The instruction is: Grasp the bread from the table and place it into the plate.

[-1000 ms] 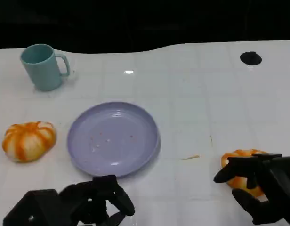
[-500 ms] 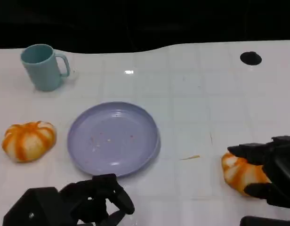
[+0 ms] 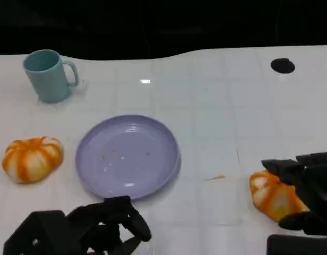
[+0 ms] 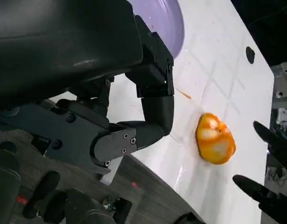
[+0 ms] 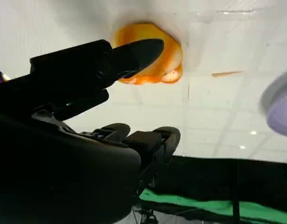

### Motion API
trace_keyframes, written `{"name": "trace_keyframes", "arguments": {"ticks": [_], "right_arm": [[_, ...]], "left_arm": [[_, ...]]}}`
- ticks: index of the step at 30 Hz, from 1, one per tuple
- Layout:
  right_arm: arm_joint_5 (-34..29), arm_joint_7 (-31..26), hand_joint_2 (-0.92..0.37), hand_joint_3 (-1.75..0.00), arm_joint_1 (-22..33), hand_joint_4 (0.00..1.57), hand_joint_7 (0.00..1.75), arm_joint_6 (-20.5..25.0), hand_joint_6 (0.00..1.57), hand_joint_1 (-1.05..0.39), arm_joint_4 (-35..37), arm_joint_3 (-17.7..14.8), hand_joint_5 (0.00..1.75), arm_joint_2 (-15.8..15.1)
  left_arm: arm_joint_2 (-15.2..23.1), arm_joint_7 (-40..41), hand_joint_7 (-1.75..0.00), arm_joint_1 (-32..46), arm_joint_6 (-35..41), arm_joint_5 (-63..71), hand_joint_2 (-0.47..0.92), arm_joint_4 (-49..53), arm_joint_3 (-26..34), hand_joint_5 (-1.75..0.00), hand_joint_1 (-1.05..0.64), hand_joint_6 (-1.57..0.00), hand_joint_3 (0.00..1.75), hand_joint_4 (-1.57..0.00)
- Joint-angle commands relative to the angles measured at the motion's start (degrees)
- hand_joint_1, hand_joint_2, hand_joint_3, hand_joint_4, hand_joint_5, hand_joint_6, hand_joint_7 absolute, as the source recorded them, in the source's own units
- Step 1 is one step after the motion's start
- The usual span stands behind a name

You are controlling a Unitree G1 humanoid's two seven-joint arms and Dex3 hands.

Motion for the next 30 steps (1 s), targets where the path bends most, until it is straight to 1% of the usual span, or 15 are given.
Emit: {"name": "trace_keyframes", "arguments": {"ticks": [1, 5, 9, 15, 18, 24, 27, 29, 30], "right_arm": [[-0.8, -0.7, -0.89, 0.00, -2.9, 0.20, 0.00, -0.6, 0.34, -0.62, 5.5, 1.4, 0.20, -1.9], [-1.2, -1.4, -0.91, -0.01, -5.2, 0.21, 0.00, -0.8, 0.33, -0.62, 10.3, 2.7, 0.19, -2.3], [-1.0, -2.3, -0.92, -0.03, -7.5, 0.20, 0.00, -0.3, 0.31, -0.62, 15.1, 4.2, 0.18, -2.2], [-1.2, -5.3, -0.92, -0.07, -11.5, 0.22, 0.01, -0.4, 0.33, -0.64, 23.9, 7.2, 0.17, -2.4], [-0.8, -6.6, -0.92, -0.10, -13.3, 0.22, 0.01, 0.0, 0.33, -0.65, 27.6, 8.6, 0.16, -2.1], [0.1, -10.1, -0.92, -0.14, -16.5, 0.24, 0.01, 0.9, 0.35, -0.64, 35.6, 11.3, 0.15, -0.8], [0.8, -12.9, -0.92, -0.18, -18.0, 0.29, 0.03, 1.0, 0.40, -0.62, 39.5, 12.1, 0.15, 0.0], [3.2, -18.1, -0.92, -0.21, -18.3, 0.42, 0.07, -0.4, 0.51, -0.54, 41.9, 11.4, 0.20, 0.9], [5.6, -23.3, -0.92, -0.21, -18.2, 0.53, 0.07, -3.0, 0.59, -0.49, 43.9, 10.2, 0.19, 1.6]], "left_arm": [[0.6, -0.3, -1.44, 0.1, 0.2, 0.0, 0.86, -0.2, 0.4, -1.75, -0.35, -0.59, 0.65, -0.64], [0.7, -0.3, -1.44, 0.0, -0.6, 0.5, 0.86, 0.0, 0.2, -1.75, -0.36, -0.59, 0.65, -0.64], [0.6, 0.1, -1.43, -0.1, 1.0, 0.5, 0.86, -0.8, 0.1, -1.75, -0.35, -0.59, 0.64, -0.64], [0.7, 0.0, -1.43, -0.3, 0.7, 1.0, 0.87, -0.7, -0.1, -1.75, -0.34, -0.59, 0.62, -0.64], [0.7, -0.1, -1.43, -0.3, -0.1, 1.3, 0.87, -0.4, -0.2, -1.75, -0.35, -0.59, 0.61, -0.63], [0.3, 0.1, -1.44, -0.2, 1.2, 0.8, 0.87, -1.0, -0.1, -1.75, -0.35, -0.59, 0.61, -0.63], [0.3, 0.3, -1.44, -0.2, 1.8, 1.0, 0.87, -1.3, -0.2, -1.75, -0.35, -0.59, 0.61, -0.63], [0.3, 0.3, -1.44, -0.2, 1.4, 1.1, 0.87, -1.3, -0.3, -1.75, -0.35, -0.59, 0.61, -0.63], [0.3, 0.3, -1.44, -0.2, 1.5, 1.1, 0.87, -1.4, -0.3, -1.75, -0.35, -0.59, 0.61, -0.63]]}}
